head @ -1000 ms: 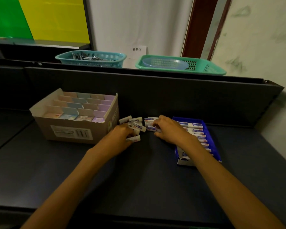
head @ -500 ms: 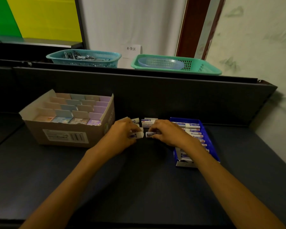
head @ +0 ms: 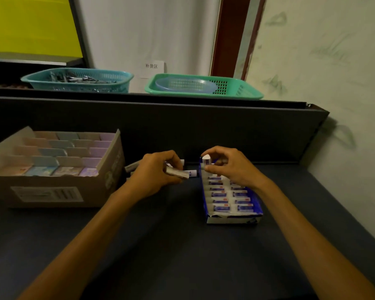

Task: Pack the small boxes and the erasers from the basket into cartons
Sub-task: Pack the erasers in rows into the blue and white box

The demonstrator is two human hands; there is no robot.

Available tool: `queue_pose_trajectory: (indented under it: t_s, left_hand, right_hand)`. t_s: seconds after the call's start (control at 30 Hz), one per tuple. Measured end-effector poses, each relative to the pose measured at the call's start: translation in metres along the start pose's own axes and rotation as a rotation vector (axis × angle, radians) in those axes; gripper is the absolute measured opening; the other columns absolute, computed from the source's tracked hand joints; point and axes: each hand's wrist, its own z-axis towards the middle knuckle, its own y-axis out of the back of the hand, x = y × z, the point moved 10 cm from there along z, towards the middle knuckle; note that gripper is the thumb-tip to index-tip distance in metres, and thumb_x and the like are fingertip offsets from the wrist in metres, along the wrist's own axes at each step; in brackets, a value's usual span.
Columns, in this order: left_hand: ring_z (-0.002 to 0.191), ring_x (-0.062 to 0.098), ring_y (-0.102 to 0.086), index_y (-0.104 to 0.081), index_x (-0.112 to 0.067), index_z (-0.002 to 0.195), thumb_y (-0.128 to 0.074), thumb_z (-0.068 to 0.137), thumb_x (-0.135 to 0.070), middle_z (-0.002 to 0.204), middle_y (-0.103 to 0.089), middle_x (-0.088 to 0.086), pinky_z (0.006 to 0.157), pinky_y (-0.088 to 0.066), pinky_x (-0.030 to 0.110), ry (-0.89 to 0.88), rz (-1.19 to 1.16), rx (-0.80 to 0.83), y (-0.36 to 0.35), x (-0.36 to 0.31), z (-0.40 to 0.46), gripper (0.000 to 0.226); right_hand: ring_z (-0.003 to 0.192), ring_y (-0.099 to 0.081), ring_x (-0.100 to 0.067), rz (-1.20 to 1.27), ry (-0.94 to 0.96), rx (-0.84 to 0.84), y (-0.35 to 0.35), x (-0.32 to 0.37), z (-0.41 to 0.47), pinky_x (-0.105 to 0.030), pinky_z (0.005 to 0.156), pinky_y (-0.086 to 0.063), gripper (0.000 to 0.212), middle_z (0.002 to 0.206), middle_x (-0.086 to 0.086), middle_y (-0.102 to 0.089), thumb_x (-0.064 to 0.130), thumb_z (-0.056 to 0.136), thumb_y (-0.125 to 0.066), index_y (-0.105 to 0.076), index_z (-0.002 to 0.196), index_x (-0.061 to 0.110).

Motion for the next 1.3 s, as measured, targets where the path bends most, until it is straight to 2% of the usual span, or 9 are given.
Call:
queue_pose_trajectory:
  t_s: [0.3, 0.43, 0.5, 0.67, 0.77, 0.87, 1.0, 1.13, 1.3]
  left_hand:
    - [0.088, -0.002, -0.059, -0.061, -0.025, 0.104, -0.068, 0.081, -0.026, 0.101, -0.062, -0.012, 0.080, -0.052, 0.021, -0.107, 0.129, 0.030, -0.032, -0.030, 0.027, 0.024]
    - [0.087, -0.006, -0.054, -0.059, -0.023, 0.113, -0.063, 0.085, -0.028, 0.105, -0.062, -0.010, 0.068, -0.041, 0.003, -0.119, 0.154, 0.040, -0.044, -0.037, 0.035, 0.029]
    - [0.086, -0.007, -0.053, -0.058, -0.023, 0.116, -0.064, 0.085, -0.026, 0.107, -0.064, -0.008, 0.063, -0.039, 0.001, -0.112, 0.166, 0.054, -0.050, -0.039, 0.039, 0.031]
    - [0.088, -0.003, -0.054, -0.054, -0.021, 0.119, -0.066, 0.084, -0.020, 0.107, -0.063, -0.006, 0.065, -0.040, 0.006, -0.081, 0.165, 0.055, -0.057, -0.039, 0.047, 0.037]
    - [0.085, -0.002, -0.056, -0.053, -0.021, 0.117, -0.066, 0.084, -0.019, 0.103, -0.063, -0.006, 0.066, -0.043, 0.008, -0.060, 0.147, 0.045, -0.061, -0.038, 0.051, 0.036]
    - [0.089, -0.002, -0.053, -0.055, -0.022, 0.117, -0.064, 0.085, -0.021, 0.107, -0.061, -0.006, 0.077, -0.047, 0.015, -0.100, 0.172, 0.025, -0.065, -0.041, 0.055, 0.033]
    - [0.105, 0.008, -0.044, -0.057, -0.025, 0.120, -0.062, 0.086, -0.027, 0.116, -0.054, -0.004, 0.086, -0.038, 0.023, -0.149, 0.357, -0.006, -0.072, -0.040, 0.062, 0.034]
    - [0.110, 0.014, -0.042, -0.058, -0.027, 0.122, -0.058, 0.089, -0.030, 0.119, -0.056, -0.003, 0.090, -0.037, 0.029, -0.155, 0.436, 0.056, -0.085, -0.037, 0.066, 0.033]
    - [0.112, 0.012, -0.045, -0.058, -0.023, 0.123, -0.057, 0.090, -0.026, 0.123, -0.053, -0.002, 0.092, -0.038, 0.027, -0.160, 0.479, 0.110, -0.095, -0.038, 0.067, 0.032]
  right_hand:
    - [0.095, -0.067, -0.008, 0.152, -0.101, -0.003, 0.038, -0.038, -0.018, -0.026, 0.074, -0.056, 0.028, 0.106, 0.003, -0.065, 0.011, 0.079, -0.073, -0.062, 0.102, 0.023]
    - [0.097, -0.066, -0.009, 0.142, -0.093, -0.022, 0.047, -0.047, -0.024, -0.022, 0.071, -0.056, 0.027, 0.106, 0.002, -0.064, 0.010, 0.079, -0.072, -0.060, 0.100, 0.022]
    - [0.096, -0.066, -0.007, 0.095, -0.080, -0.046, 0.053, -0.049, -0.027, -0.021, 0.069, -0.056, 0.025, 0.105, 0.005, -0.064, 0.014, 0.081, -0.071, -0.059, 0.100, 0.026]
    - [0.097, -0.060, 0.001, -0.058, -0.052, -0.082, 0.064, -0.053, -0.031, -0.015, 0.066, -0.052, 0.034, 0.107, 0.016, -0.057, 0.023, 0.087, -0.066, -0.058, 0.120, 0.028]
    - [0.095, -0.061, -0.001, -0.049, -0.045, -0.090, 0.067, -0.054, -0.031, -0.014, 0.066, -0.052, 0.028, 0.102, 0.015, -0.058, 0.019, 0.087, -0.065, -0.060, 0.114, 0.024]
    - [0.092, -0.061, 0.001, -0.036, -0.032, -0.139, 0.070, -0.055, -0.029, -0.013, 0.067, -0.050, 0.023, 0.099, 0.015, -0.060, 0.019, 0.085, -0.068, -0.060, 0.106, 0.023]
    - [0.093, -0.059, 0.002, -0.116, 0.034, -0.165, 0.069, -0.052, -0.024, -0.009, 0.069, -0.047, 0.021, 0.101, 0.012, -0.059, 0.021, 0.085, -0.068, -0.060, 0.105, 0.023]
    - [0.098, -0.051, -0.003, -0.291, 0.086, -0.132, 0.061, -0.054, -0.017, -0.013, 0.079, -0.041, 0.022, 0.104, 0.011, -0.055, 0.025, 0.088, -0.065, -0.062, 0.109, 0.021]
    - [0.101, -0.048, -0.005, -0.371, 0.054, -0.052, 0.052, -0.067, -0.012, -0.024, 0.089, -0.041, 0.022, 0.109, 0.008, -0.057, 0.027, 0.089, -0.064, -0.062, 0.110, 0.025]
